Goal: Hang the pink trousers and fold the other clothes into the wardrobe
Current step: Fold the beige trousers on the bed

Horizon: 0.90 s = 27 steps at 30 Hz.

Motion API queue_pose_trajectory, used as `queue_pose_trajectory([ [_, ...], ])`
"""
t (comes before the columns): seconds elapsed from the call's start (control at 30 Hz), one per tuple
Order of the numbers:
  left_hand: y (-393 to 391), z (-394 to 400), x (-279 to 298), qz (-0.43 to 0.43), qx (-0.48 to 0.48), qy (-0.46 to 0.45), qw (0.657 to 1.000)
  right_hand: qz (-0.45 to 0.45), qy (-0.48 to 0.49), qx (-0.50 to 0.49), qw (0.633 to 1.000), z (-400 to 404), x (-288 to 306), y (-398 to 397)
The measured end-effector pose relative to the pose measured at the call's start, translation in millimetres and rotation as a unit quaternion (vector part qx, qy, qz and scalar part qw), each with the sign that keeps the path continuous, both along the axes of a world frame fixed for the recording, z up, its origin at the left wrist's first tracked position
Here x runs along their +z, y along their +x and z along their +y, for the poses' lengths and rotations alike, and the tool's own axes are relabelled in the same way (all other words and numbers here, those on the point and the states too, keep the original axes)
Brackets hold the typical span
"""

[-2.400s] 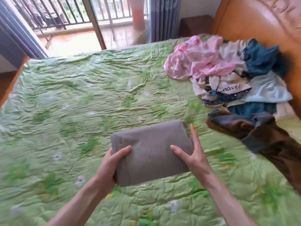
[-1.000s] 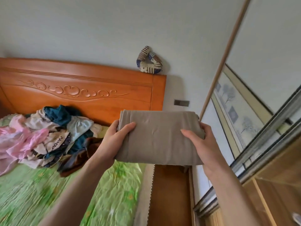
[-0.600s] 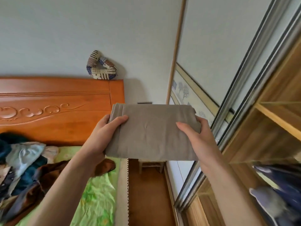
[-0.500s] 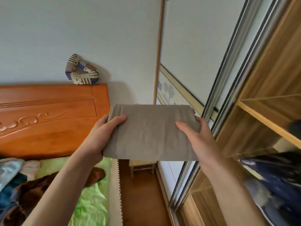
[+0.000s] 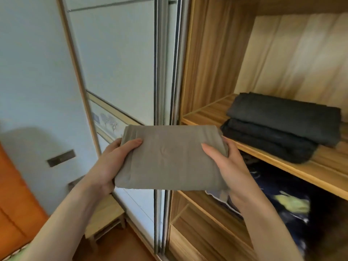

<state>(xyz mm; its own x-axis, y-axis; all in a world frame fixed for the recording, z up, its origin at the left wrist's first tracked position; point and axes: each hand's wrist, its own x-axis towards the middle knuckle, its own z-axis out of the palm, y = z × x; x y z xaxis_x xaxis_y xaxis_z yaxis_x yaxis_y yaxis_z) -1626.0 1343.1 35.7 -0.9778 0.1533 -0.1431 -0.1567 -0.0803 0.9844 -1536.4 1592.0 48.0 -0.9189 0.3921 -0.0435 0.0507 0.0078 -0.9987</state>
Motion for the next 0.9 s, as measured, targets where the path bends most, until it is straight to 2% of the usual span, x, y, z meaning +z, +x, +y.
queue_pose_trajectory([
  [0.27,-18.0,71.1,58.6,0.048,-0.043,0.022,0.998,0.053,0.039,-0.039,0.997,63.5,72.6,19.5],
  [0.5,-42.5,138.6,127.8,0.106,-0.121,0.026,0.987,0.101,0.039,-0.101,0.989,111.0,133.2,26.1],
  [0.7,-65.3,204.9,162.6,0.129,-0.178,0.006,0.975,0.117,0.023,-0.177,0.977,152.7,150.3,28.2],
  [0.9,-81.8,263.9,171.2,0.139,-0.21,-0.003,0.968,0.11,0.048,-0.252,0.96,185.5,149.5,20.9],
])
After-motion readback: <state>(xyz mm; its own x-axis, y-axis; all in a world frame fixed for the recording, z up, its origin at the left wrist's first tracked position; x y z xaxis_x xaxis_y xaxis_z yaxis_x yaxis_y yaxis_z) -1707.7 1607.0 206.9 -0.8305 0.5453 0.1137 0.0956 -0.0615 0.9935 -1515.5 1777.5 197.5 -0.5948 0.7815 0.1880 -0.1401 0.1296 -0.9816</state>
